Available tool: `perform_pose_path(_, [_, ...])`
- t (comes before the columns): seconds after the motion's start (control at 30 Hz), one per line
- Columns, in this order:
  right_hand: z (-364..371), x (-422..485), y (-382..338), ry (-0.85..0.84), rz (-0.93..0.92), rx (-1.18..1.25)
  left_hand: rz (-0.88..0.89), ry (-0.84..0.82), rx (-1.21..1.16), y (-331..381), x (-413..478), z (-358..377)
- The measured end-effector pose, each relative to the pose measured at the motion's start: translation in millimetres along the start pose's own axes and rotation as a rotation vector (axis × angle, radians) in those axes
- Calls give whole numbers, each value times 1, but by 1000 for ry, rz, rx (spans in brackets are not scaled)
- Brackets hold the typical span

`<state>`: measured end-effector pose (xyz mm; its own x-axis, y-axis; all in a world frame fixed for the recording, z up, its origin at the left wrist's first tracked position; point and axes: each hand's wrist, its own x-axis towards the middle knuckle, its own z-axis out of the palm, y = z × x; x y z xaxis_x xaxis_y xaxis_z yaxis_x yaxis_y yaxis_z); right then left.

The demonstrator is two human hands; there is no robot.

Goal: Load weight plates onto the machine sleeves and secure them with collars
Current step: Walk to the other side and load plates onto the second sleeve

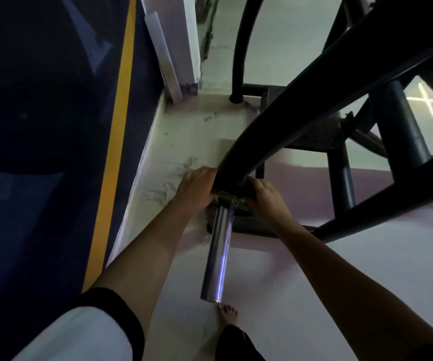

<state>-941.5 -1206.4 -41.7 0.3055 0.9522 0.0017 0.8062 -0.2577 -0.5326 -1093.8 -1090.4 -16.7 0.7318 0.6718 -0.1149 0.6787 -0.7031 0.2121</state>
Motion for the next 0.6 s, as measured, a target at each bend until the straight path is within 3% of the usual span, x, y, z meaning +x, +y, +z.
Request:
perform_pose_path(0.1, [4,5,1,-15,17,55,21,7,-177,-5,5,-3])
perform_pose_path(0.3, [8,-22,-12,-79,-17,-10,30,-12,-212,-6,-27,2])
perform_pose_path(0.6, [27,-167,-67,-180,26,82,-27,-94,-273,13,-185,18])
